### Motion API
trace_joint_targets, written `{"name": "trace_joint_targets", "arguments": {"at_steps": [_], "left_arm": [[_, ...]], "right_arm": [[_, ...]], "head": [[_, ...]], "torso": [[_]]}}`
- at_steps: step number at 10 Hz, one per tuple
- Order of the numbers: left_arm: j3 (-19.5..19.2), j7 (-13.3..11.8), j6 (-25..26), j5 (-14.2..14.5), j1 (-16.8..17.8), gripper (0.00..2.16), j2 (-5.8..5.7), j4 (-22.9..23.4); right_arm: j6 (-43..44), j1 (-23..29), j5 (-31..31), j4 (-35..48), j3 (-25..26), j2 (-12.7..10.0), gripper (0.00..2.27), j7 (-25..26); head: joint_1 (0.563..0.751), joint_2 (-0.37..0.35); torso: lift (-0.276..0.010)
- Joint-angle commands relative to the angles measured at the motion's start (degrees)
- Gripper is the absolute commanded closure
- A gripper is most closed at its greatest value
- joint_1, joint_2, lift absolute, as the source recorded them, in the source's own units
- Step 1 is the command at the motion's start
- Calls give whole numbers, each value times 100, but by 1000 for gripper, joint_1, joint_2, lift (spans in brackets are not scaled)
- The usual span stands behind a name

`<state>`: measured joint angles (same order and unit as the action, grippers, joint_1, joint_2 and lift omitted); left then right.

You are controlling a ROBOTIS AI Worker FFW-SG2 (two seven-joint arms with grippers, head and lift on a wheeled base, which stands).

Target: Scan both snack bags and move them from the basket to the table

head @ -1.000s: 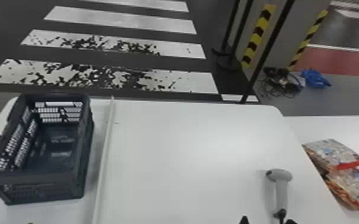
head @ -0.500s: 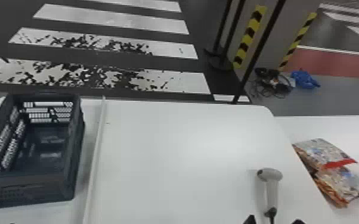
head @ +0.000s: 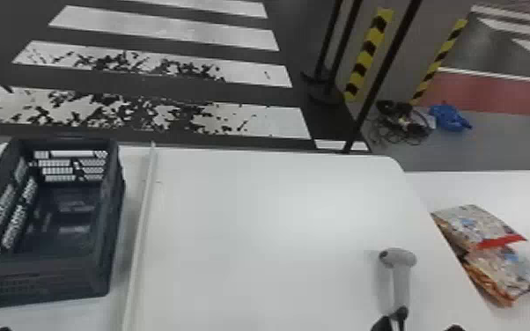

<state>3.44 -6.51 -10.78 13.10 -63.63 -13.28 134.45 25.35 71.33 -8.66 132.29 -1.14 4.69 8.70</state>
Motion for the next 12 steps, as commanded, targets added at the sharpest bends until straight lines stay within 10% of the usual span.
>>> {"name": "trace_joint_targets", "arguments": {"at_steps": [1, 12], "left_arm": [[-37, 1, 2, 26, -9, 29, 9, -15], [-46, -69, -174, 35, -88, 29, 27, 29]], "right_arm": [[88, 13, -48, -2, 35, -3, 63, 0], [211, 13, -119, -107, 70, -3, 63, -9]], "head": [[695, -227], [695, -246]], "torso": [[-98], [-98]]}}
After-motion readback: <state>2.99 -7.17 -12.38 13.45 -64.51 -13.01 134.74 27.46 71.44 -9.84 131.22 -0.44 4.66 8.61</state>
